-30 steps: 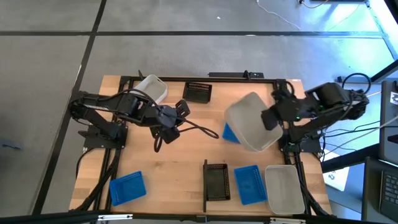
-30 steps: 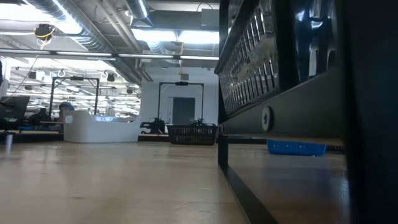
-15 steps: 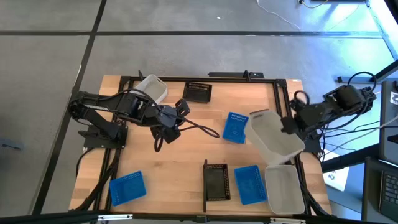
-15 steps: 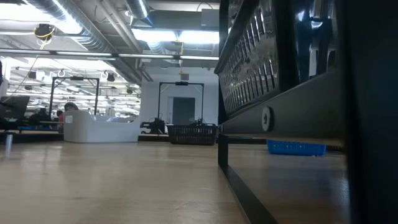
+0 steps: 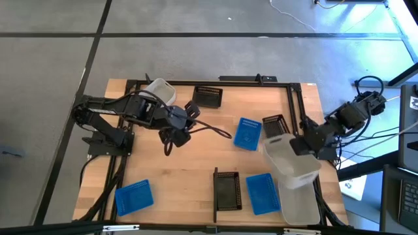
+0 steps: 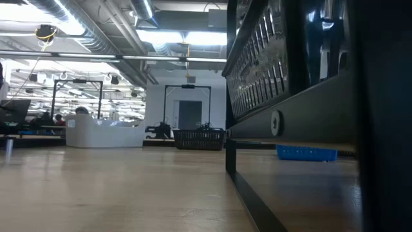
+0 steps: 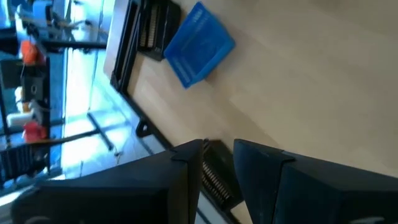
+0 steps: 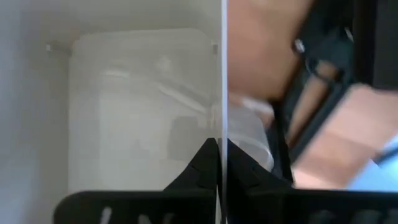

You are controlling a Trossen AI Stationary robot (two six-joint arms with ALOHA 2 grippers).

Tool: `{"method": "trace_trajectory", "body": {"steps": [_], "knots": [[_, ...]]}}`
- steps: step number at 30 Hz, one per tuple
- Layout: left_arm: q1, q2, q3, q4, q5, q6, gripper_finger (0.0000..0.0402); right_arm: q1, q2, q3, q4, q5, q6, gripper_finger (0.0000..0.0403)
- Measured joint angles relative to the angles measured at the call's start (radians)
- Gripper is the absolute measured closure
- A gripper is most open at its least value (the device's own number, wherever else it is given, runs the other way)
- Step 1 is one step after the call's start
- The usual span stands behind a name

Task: Stack baskets on shelf by color
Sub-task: Stack the bottom gray bin on top of the gray bin on the shelf

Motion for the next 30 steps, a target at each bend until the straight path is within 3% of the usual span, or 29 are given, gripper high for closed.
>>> {"method": "trace_trajectory", "body": {"steps": [14, 21, 30], "knots": [[0.050, 0.000, 0.000, 0.028, 0.045, 0.001, 0.0319, 0.283, 0.002, 0.022, 0.002, -0.213, 0.294, 0.0403], [0.078, 0.001, 0.000, 0.077, 0.045, 0.002, 0.0319, 0.386, 0.031, 0.022, 0.006, -0.186, 0.428, 0.0403], [0.083, 0.001, 0.000, 0.078, 0.045, 0.002, 0.0319, 0.399, 0.088, 0.022, 0.036, -0.207, 0.454, 0.0403]]}}
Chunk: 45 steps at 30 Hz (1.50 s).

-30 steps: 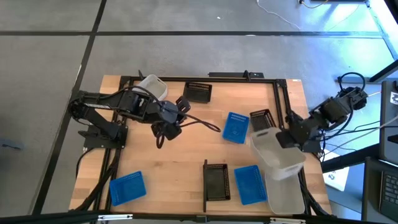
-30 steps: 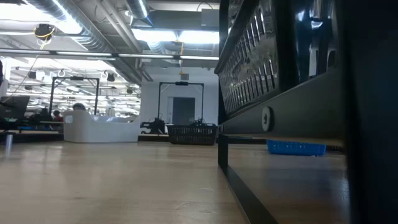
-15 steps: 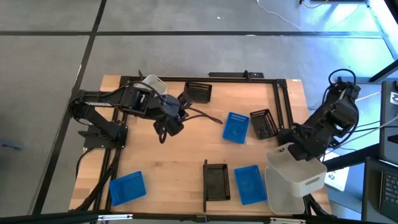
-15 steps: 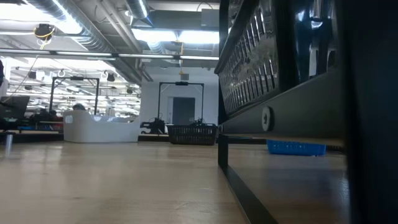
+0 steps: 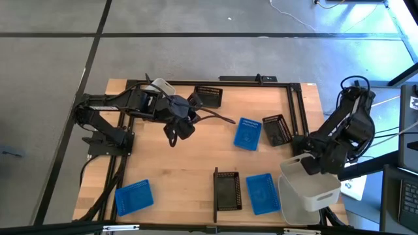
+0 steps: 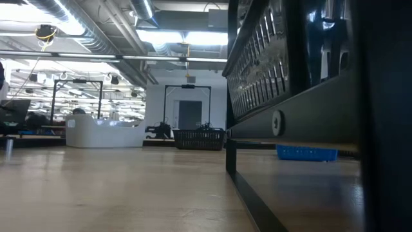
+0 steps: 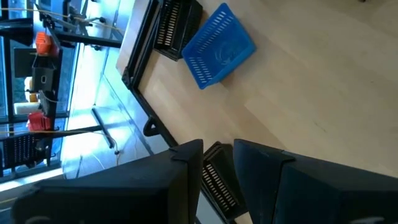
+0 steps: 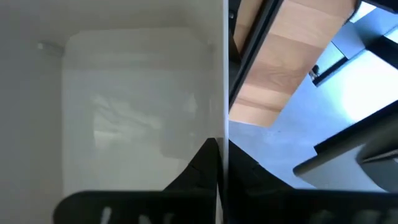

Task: Stack baskets on shelf by color
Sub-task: Stack the bottom gray bin on top of the gray bin on the shelf

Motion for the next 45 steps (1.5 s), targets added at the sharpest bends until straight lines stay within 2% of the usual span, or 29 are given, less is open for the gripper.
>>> {"method": "trace_trajectory", "body": {"steps": [10, 19, 25, 31, 36, 45], "knots": [[0.000, 0.000, 0.000, 0.000, 0.000, 0.000, 0.0319, 0.000, 0.055, 0.000, 0.089, -0.032, 0.001, 0.0403], [0.000, 0.000, 0.000, 0.000, 0.000, 0.000, 0.0319, 0.000, 0.094, 0.000, 0.079, -0.032, 0.010, 0.0403], [0.000, 0.000, 0.000, 0.000, 0.000, 0.000, 0.0319, 0.000, 0.108, 0.000, 0.068, 0.017, -0.043, 0.0400], [0.000, 0.000, 0.000, 0.000, 0.000, 0.000, 0.0319, 0.000, 0.108, 0.000, 0.062, 0.099, -0.046, 0.0365], [0.000, 0.000, 0.000, 0.000, 0.000, 0.000, 0.0319, 0.000, 0.109, 0.000, 0.064, 0.053, -0.042, 0.0328], [0.000, 0.000, 0.000, 0.000, 0.000, 0.000, 0.0319, 0.000, 0.106, 0.000, 0.070, 0.050, -0.016, 0.0320]]}}
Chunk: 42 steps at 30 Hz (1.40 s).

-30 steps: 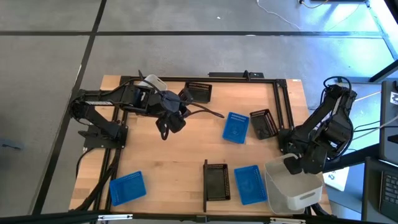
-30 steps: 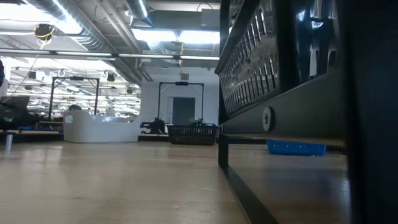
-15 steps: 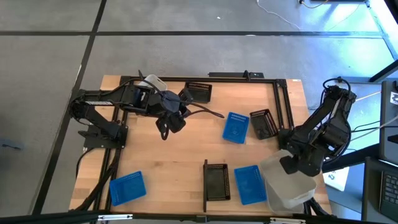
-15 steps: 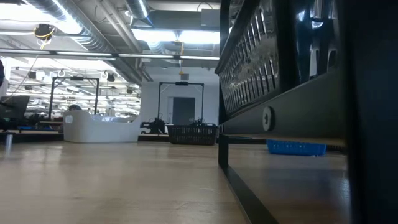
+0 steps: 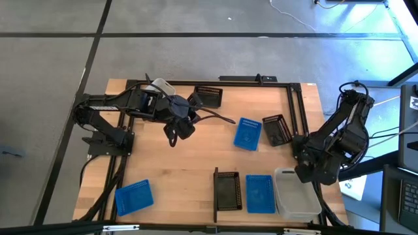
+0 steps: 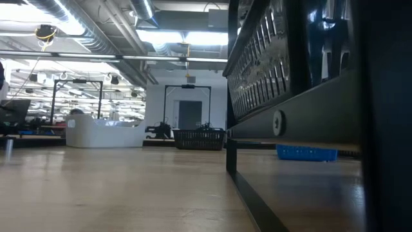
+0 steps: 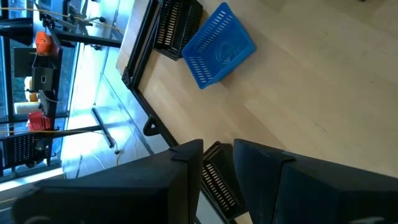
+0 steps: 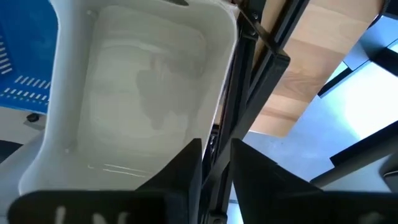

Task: Stack baskets on shelf by color
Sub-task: Stack the bottom gray bin on top of the gray bin on the shelf

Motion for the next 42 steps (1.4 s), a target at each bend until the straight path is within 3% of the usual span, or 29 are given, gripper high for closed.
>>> {"method": "trace_trajectory", "body": {"steps": [5, 11, 14, 19, 23, 32, 42], "knots": [[0.000, 0.000, 0.000, 0.000, 0.000, 0.000, 0.0319, 0.000, 0.001, 0.024, -0.013, 0.019, 0.000, 0.0320], [0.000, 0.000, 0.000, 0.000, 0.000, -0.001, 0.0319, 0.000, 0.019, 0.143, -0.020, 0.192, -0.032, 0.0320], [0.000, 0.000, 0.000, 0.000, 0.000, -0.001, 0.0319, 0.006, 0.057, 0.217, 0.051, 0.218, -0.114, 0.0320], [0.000, 0.000, 0.000, 0.000, 0.000, -0.002, 0.0319, 0.026, 0.129, 0.261, 0.202, 0.212, -0.306, 0.0320], [0.000, 0.000, 0.000, 0.000, 0.000, -0.002, 0.0319, 0.029, 0.184, 0.261, 0.296, 0.124, -0.455, 0.0323], [0.000, 0.000, 0.000, 0.000, 0.000, -0.002, 0.0319, 0.029, 0.291, 0.260, 0.291, 0.076, -0.790, 0.0323], [0.000, 0.000, 0.000, 0.000, 0.000, -0.003, 0.0319, 0.034, 0.337, 0.260, 0.258, 0.060, -1.011, 0.0322]]}}
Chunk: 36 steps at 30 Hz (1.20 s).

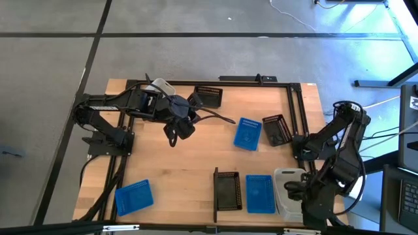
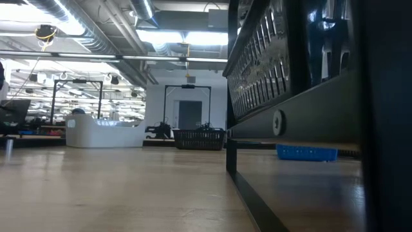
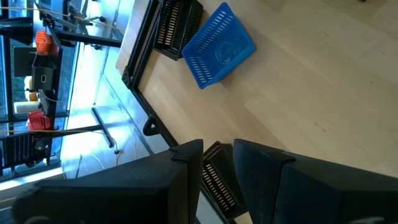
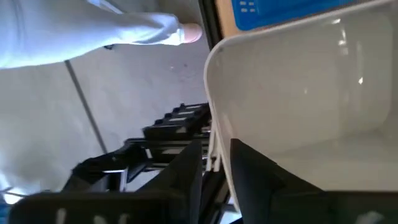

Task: Stack baskets on shelf by color
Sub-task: Stack the bottom gray bin on top of the gray bin on the shelf

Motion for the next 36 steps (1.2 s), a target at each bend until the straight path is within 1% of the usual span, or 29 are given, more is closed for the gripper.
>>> {"method": "trace_trajectory", "body": {"steps": [7, 19, 21, 24, 26, 32, 36], "knots": [[0.000, 0.000, 0.000, 0.000, 0.000, 0.000, 0.0319, 0.000, 0.023, 0.000, 0.001, -0.005, -0.033, 0.0322], [0.000, 0.000, 0.000, 0.001, 0.000, 0.000, 0.0319, 0.000, 0.036, 0.000, 0.009, -0.008, -0.036, 0.0322], [0.000, 0.000, 0.000, 0.001, 0.020, -0.014, 0.0319, 0.000, 0.039, 0.000, 0.009, -0.008, -0.036, 0.0322], [0.000, 0.000, 0.000, 0.003, 0.097, -0.050, 0.0319, 0.000, 0.054, 0.000, 0.009, -0.008, -0.036, 0.0322], [0.000, 0.000, 0.000, 0.003, 0.129, -0.066, 0.0319, 0.000, 0.066, -0.001, 0.009, -0.010, -0.037, 0.0322], [0.000, 0.000, 0.000, 0.004, 0.129, -0.068, 0.0319, 0.000, 0.097, -0.001, 0.025, -0.010, -0.085, 0.0322], [0.000, 0.000, 0.000, 0.005, 0.129, -0.068, 0.0319, 0.000, 0.127, -0.001, 0.017, -0.011, -0.089, 0.0322]]}}
